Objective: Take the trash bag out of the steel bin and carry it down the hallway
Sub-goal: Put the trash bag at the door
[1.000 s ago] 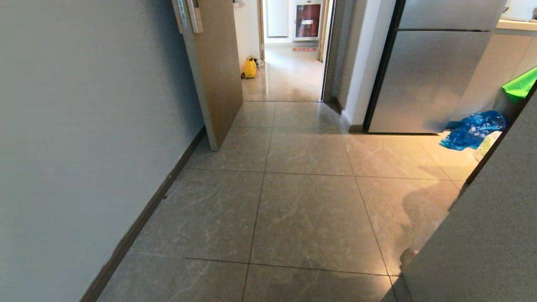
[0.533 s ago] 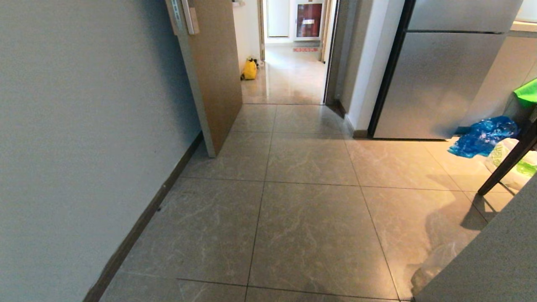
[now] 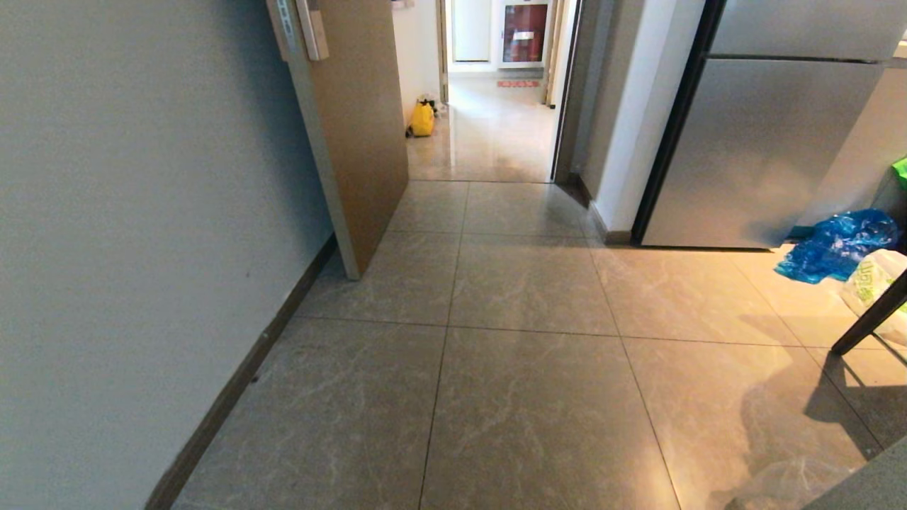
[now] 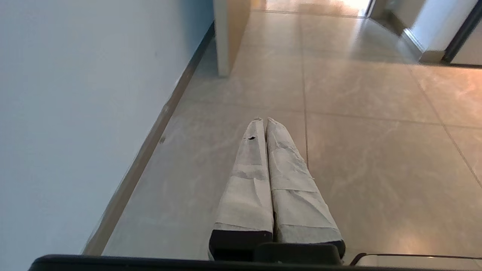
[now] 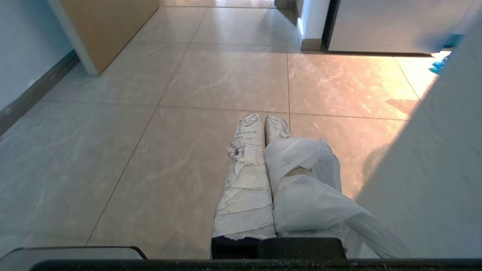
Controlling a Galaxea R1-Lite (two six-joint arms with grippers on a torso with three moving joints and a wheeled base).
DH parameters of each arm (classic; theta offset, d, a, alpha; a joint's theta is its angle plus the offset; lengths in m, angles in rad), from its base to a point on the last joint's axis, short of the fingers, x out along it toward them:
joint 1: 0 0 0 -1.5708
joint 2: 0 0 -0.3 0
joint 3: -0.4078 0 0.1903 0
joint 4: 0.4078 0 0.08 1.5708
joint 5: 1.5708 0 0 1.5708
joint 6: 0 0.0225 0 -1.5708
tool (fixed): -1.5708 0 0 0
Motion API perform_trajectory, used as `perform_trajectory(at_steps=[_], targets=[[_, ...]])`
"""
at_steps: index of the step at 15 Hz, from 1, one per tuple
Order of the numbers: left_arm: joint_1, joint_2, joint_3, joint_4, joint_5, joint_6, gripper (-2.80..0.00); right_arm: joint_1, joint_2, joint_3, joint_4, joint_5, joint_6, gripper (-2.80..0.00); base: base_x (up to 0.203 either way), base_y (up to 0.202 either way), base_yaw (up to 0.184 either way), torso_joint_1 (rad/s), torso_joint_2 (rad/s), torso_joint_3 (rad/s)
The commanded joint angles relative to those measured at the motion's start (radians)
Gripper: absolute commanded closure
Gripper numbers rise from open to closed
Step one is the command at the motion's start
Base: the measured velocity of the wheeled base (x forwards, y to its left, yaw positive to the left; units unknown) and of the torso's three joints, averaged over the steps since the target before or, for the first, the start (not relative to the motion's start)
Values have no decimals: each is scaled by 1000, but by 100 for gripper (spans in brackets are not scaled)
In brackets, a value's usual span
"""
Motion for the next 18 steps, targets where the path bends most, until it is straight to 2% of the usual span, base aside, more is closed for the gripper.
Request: perform_trajectory(at_steps=[1, 18], targets=[[1, 0, 0, 0, 0, -1, 0, 0, 1, 2, 0, 0, 0, 0, 195, 0, 5, 5, 2, 4], [1, 0, 0, 0, 0, -1, 0, 0, 1, 2, 0, 0, 0, 0, 192, 0, 1, 3, 2, 3]])
